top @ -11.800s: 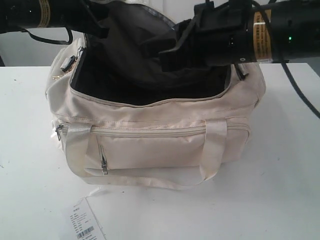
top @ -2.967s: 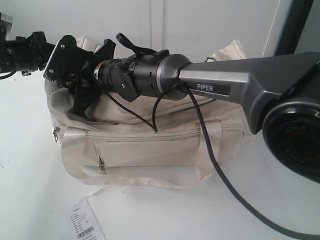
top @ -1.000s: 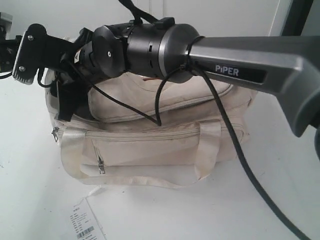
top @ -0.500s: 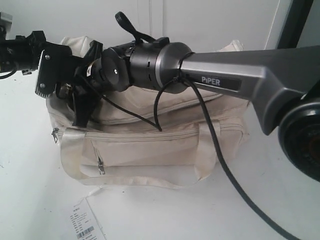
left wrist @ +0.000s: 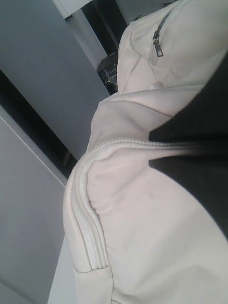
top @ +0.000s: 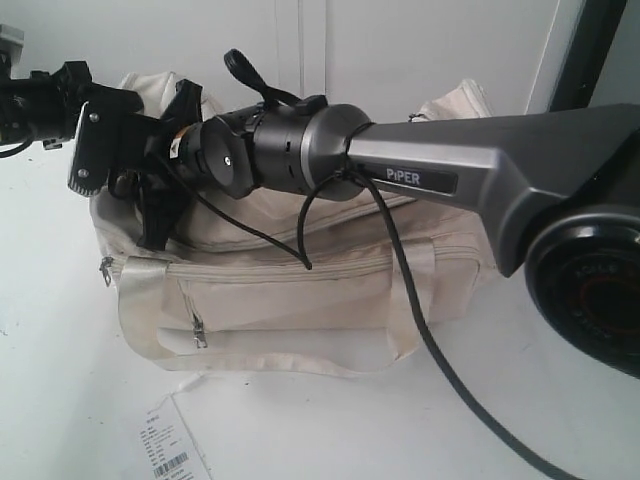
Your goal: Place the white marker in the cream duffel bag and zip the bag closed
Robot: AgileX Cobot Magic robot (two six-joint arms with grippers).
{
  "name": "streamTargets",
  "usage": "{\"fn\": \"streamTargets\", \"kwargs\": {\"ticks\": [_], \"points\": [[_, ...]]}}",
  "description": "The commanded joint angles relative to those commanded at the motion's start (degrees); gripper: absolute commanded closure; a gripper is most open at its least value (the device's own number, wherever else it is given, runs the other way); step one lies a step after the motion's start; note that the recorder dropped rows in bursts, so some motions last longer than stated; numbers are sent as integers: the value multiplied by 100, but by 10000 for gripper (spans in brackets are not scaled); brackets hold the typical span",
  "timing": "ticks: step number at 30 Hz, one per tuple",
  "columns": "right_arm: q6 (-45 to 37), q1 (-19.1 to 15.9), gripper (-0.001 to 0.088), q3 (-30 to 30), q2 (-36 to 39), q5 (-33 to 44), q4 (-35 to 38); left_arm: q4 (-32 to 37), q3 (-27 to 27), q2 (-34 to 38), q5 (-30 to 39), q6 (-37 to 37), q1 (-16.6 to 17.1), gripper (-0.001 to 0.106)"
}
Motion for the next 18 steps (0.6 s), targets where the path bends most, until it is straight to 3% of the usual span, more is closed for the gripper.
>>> {"fn": "streamTargets", "kwargs": {"ticks": [2, 5, 6, 18], "points": [[0, 0, 609, -41, 48, -8, 0, 0, 0, 0, 0, 0, 0, 1053], [12, 0, 846, -41, 57, 40, 0, 0, 0, 0, 0, 0, 0, 1053], [77, 0, 867, -41, 25, 40, 0, 0, 0, 0, 0, 0, 0, 1053], [975, 0, 868, -105, -650, 753, 23, 0, 0, 0, 0, 0, 0, 1053]]}}
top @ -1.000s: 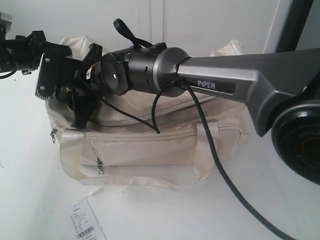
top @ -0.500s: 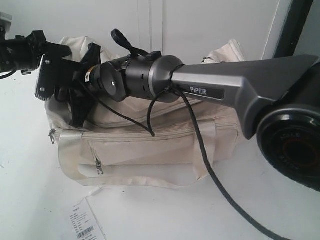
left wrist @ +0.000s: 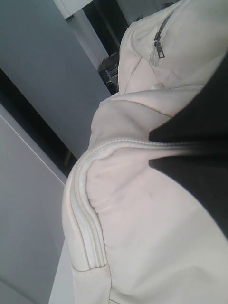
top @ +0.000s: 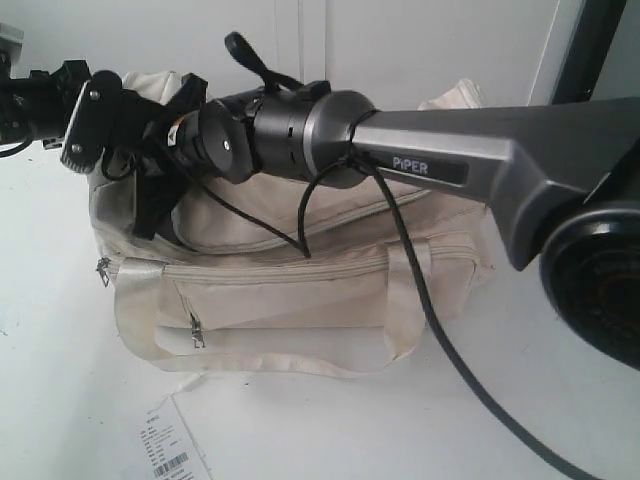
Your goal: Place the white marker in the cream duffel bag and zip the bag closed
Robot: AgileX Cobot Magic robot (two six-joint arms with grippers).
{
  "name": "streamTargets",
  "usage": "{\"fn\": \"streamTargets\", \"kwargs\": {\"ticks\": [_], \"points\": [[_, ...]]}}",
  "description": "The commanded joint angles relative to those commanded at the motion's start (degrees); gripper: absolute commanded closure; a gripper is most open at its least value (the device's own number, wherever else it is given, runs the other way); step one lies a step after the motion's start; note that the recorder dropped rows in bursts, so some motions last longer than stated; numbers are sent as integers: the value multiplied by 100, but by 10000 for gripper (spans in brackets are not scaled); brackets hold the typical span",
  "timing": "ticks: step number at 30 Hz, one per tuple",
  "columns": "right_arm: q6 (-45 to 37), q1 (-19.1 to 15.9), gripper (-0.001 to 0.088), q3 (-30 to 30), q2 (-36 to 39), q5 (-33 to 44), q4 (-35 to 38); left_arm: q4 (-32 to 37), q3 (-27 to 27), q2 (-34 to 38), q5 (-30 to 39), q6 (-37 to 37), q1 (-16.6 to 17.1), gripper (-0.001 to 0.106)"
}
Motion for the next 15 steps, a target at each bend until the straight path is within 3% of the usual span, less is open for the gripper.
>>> {"fn": "streamTargets", "kwargs": {"ticks": [10, 12, 15], "points": [[345, 0, 856, 0, -57, 553, 240, 0, 0, 0, 0, 0, 0, 1053], [345, 0, 778, 0, -26, 526, 240, 0, 0, 0, 0, 0, 0, 1053], [381, -44, 557, 0, 99, 344, 240, 0, 0, 0, 0, 0, 0, 1053]]}}
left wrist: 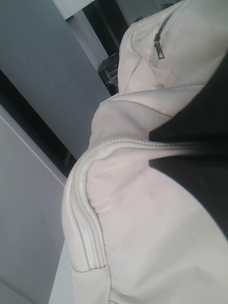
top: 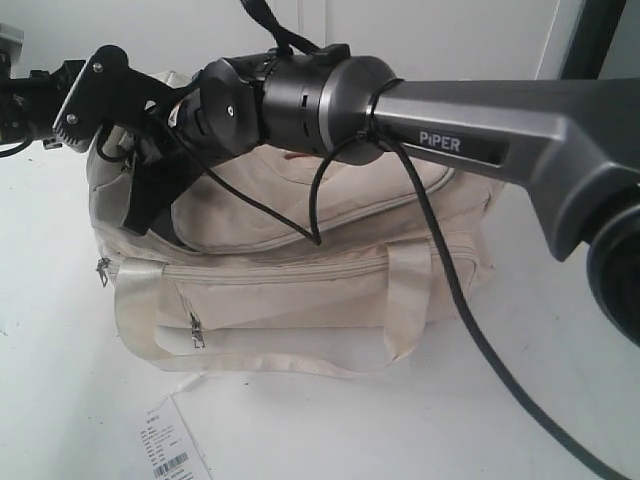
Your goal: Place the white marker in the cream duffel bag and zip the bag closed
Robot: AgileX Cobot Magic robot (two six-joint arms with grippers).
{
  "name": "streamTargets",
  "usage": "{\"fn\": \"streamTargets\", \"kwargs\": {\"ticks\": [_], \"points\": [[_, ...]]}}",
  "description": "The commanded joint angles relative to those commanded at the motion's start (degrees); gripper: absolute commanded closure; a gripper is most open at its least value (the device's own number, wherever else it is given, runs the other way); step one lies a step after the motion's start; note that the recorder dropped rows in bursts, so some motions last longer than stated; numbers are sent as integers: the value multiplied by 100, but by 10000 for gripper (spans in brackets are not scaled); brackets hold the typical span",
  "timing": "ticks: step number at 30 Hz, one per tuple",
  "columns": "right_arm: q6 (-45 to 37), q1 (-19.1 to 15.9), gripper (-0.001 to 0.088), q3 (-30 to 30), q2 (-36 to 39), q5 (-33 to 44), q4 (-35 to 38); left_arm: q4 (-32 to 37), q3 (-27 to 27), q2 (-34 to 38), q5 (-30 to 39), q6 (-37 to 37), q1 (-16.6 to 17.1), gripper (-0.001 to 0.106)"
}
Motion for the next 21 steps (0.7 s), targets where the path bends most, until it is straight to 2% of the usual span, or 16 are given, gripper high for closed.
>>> {"fn": "streamTargets", "kwargs": {"ticks": [1, 4, 7, 11, 16, 19, 21], "points": [[0, -15, 471, 0, 49, -93, 0, 0, 0, 0, 0, 0, 0, 1053], [0, -39, 285, -140, 246, -289, -23, 0, 0, 0, 0, 0, 0, 1053], [-11, -83, 246, -350, 463, -448, -119, 0, 0, 0, 0, 0, 0, 1053], [-86, -174, 245, -598, 694, -534, -464, 40, 0, 0, 0, -104, 0, 1053], [-97, -241, 269, -672, 807, -537, -497, 82, 0, 0, 0, -227, 0, 1053], [-108, -241, 374, -672, 812, -320, -521, 82, 0, 0, 0, -227, 0, 1053], [-108, -241, 519, -672, 812, -190, -521, 82, 0, 0, 0, -227, 0, 1053]]}}
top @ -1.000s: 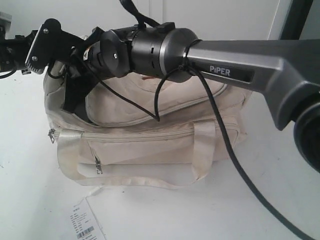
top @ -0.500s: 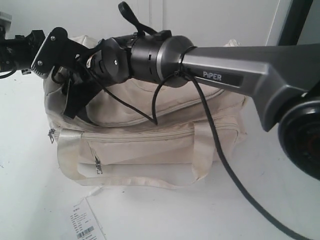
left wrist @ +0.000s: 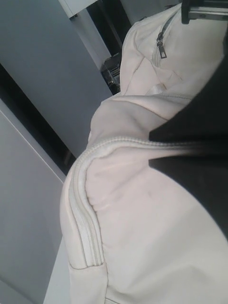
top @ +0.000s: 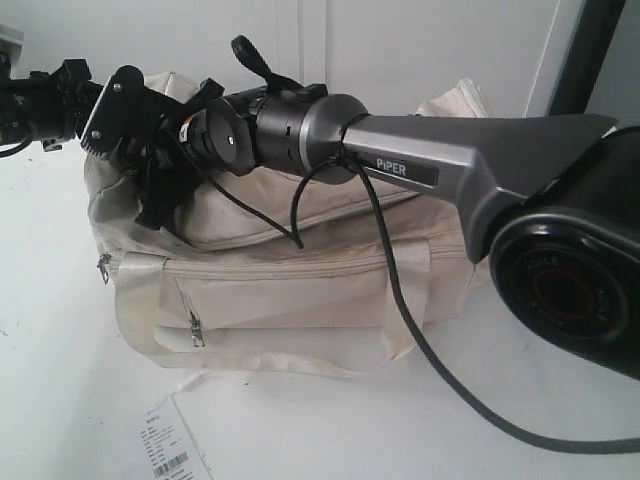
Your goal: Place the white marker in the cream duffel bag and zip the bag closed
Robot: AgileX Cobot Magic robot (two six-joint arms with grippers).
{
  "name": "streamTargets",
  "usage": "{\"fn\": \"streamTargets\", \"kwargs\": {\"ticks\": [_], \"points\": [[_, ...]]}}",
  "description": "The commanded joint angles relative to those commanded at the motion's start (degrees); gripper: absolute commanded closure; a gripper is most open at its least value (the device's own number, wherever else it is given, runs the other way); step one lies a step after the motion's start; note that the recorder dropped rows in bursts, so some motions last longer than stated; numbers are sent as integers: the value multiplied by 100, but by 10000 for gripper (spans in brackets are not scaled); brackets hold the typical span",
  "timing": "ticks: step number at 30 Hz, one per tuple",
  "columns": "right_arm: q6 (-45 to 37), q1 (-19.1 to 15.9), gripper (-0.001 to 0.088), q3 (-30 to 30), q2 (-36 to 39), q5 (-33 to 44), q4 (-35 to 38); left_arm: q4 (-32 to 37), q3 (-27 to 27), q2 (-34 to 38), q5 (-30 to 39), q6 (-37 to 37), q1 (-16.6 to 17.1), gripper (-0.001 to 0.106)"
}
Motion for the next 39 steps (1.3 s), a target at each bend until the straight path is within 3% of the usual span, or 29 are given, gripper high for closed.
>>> {"fn": "streamTargets", "kwargs": {"ticks": [3, 4, 12, 26, 39], "points": [[0, 0, 841, 0, -50, 78, 0, 0, 0, 0, 0, 0, 0, 1053], [13, 0, 864, 0, -88, 98, 53, 0, 0, 0, 0, 12, 0, 1053], [774, 0, 868, 0, -540, 500, 105, -23, 0, 0, 0, 69, 0, 1053], [785, 0, 868, 0, -834, 1837, 1059, -47, 0, 0, 0, 156, 0, 1053], [1176, 0, 868, 0, -1078, 2545, 1160, -145, 0, 0, 0, 156, 0, 1053]]}}
